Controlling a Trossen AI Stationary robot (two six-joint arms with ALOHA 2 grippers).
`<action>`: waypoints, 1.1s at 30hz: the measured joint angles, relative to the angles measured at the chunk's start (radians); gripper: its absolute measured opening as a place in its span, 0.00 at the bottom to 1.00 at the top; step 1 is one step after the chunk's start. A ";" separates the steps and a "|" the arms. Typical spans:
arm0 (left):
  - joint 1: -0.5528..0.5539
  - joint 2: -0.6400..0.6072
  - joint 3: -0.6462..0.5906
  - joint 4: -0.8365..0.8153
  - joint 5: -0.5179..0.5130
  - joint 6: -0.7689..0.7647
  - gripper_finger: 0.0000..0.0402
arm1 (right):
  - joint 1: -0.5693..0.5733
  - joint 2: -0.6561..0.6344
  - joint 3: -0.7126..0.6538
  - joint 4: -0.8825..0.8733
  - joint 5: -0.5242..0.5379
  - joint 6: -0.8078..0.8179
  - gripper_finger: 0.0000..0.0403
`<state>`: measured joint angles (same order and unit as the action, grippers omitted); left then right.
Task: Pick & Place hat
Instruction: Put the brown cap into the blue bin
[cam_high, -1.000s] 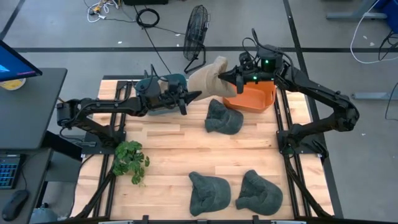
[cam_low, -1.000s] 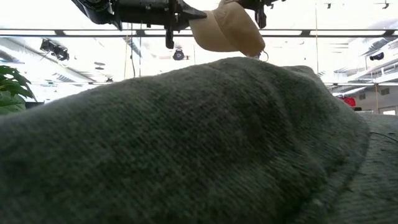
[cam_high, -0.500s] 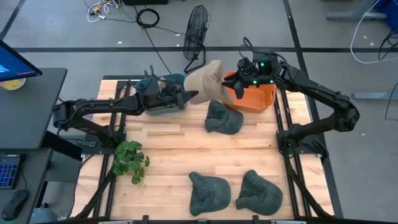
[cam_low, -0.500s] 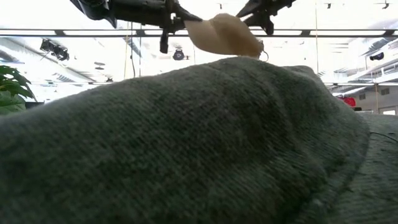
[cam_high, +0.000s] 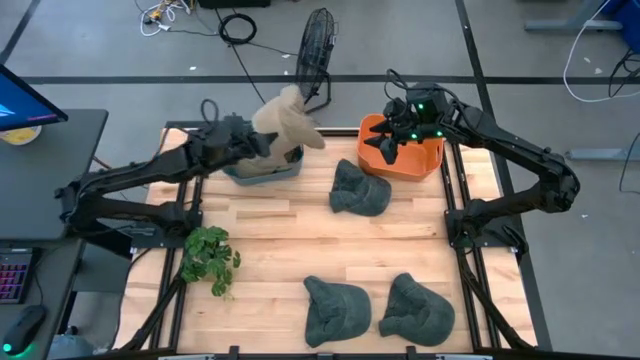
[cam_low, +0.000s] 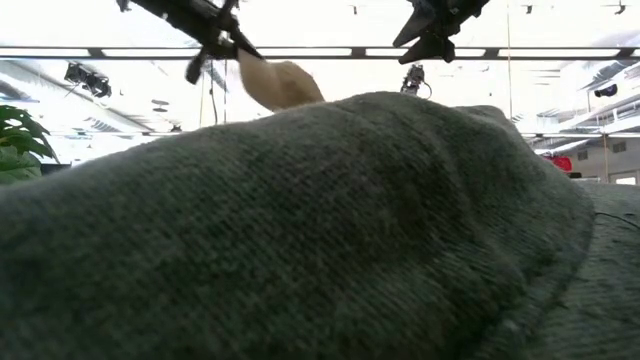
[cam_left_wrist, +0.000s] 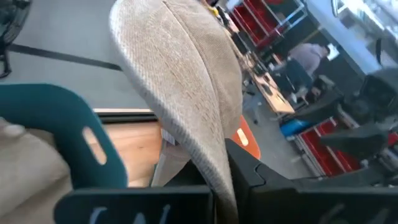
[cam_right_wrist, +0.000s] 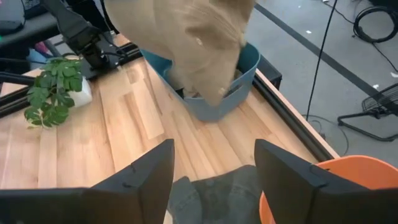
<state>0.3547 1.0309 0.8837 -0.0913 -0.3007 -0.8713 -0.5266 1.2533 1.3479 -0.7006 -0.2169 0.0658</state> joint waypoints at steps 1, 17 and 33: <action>0.005 -0.022 0.000 -0.028 0.000 -0.014 0.03 | 0.000 0.000 0.000 0.000 0.000 0.000 0.55; 0.078 -0.071 -0.103 -0.397 0.001 -0.165 0.03 | 0.000 0.000 0.000 0.006 -0.001 0.012 0.53; 0.177 0.023 -0.301 -0.145 0.137 -0.158 0.22 | 0.000 0.000 0.000 0.004 -0.012 0.030 0.53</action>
<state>0.5321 1.0539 0.5825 -0.2366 -0.1642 -1.0292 -0.5263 1.2533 1.3479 -0.6967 -0.2287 0.0959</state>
